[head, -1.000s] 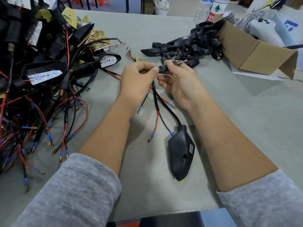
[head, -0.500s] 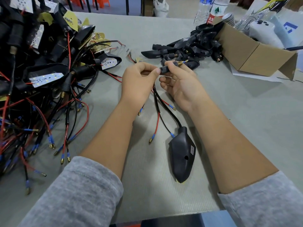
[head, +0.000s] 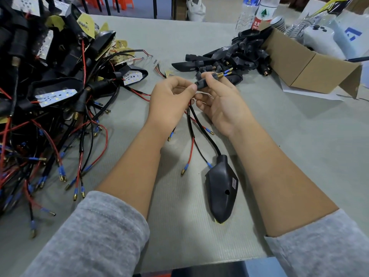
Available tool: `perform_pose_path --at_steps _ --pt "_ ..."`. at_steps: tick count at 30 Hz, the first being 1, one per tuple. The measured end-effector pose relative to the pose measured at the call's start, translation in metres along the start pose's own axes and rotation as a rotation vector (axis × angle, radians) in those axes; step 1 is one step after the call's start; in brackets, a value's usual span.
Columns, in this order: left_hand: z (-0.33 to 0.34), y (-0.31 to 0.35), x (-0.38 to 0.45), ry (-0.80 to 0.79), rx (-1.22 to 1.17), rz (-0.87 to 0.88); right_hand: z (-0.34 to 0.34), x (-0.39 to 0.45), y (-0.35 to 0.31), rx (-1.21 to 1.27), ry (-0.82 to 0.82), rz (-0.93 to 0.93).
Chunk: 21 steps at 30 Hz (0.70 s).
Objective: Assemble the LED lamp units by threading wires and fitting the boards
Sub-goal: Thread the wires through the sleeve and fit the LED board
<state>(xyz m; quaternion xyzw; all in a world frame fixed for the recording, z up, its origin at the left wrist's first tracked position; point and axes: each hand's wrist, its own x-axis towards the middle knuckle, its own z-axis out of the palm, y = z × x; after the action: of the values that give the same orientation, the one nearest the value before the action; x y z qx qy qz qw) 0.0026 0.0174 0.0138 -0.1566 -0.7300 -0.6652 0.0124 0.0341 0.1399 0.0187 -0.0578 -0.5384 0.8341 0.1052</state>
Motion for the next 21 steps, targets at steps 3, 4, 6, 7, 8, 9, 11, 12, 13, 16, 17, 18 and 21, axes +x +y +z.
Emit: perform_pose_path --at_steps 3,4,6,7,8,9,11,12,13,16,17,18,21 --pt "0.0011 0.0000 0.0006 -0.042 -0.021 -0.061 -0.0001 0.0011 -0.0004 0.027 0.044 -0.004" --pt "0.0009 -0.0003 0.0008 -0.054 -0.021 -0.071 -0.0003 0.0018 -0.0006 0.033 0.067 -0.002" --pt "0.0003 -0.0014 0.0008 -0.059 -0.012 -0.065 -0.0009 0.0024 -0.0011 0.049 0.094 0.001" --pt "-0.0002 -0.0018 0.0007 -0.051 -0.006 -0.047 -0.0011 0.0026 -0.0011 0.048 0.097 -0.001" --pt "-0.0007 -0.0019 0.0006 -0.041 0.001 -0.025 -0.0013 0.0024 -0.0010 0.031 0.092 -0.005" --pt "-0.0012 -0.0019 0.0005 -0.032 0.006 -0.005 -0.0010 0.0022 -0.0003 0.000 0.080 -0.010" --pt "-0.0018 -0.0016 0.0004 -0.020 0.015 0.011 0.0005 0.0017 0.0012 -0.071 0.049 -0.022" --pt "-0.0019 -0.0017 0.0005 -0.016 0.022 0.011 0.0011 0.0016 0.0016 -0.091 0.040 -0.029" --pt "-0.0019 -0.0018 0.0006 -0.013 0.027 0.007 0.0015 0.0016 0.0018 -0.097 0.035 -0.032" --pt "-0.0010 -0.0002 -0.0004 -0.008 0.023 -0.012 0.0008 0.0017 0.0011 -0.072 0.033 -0.035" --pt "-0.0006 0.0001 -0.0009 -0.006 0.030 -0.012 0.0005 0.0019 0.0008 -0.062 0.040 -0.038" --pt "-0.0004 0.0004 -0.0015 -0.008 0.050 -0.011 0.0002 0.0022 0.0005 -0.050 0.055 -0.041" --pt "0.0006 0.0016 -0.0042 -0.057 0.117 -0.021 -0.0008 0.0039 -0.0008 0.007 0.112 -0.058"
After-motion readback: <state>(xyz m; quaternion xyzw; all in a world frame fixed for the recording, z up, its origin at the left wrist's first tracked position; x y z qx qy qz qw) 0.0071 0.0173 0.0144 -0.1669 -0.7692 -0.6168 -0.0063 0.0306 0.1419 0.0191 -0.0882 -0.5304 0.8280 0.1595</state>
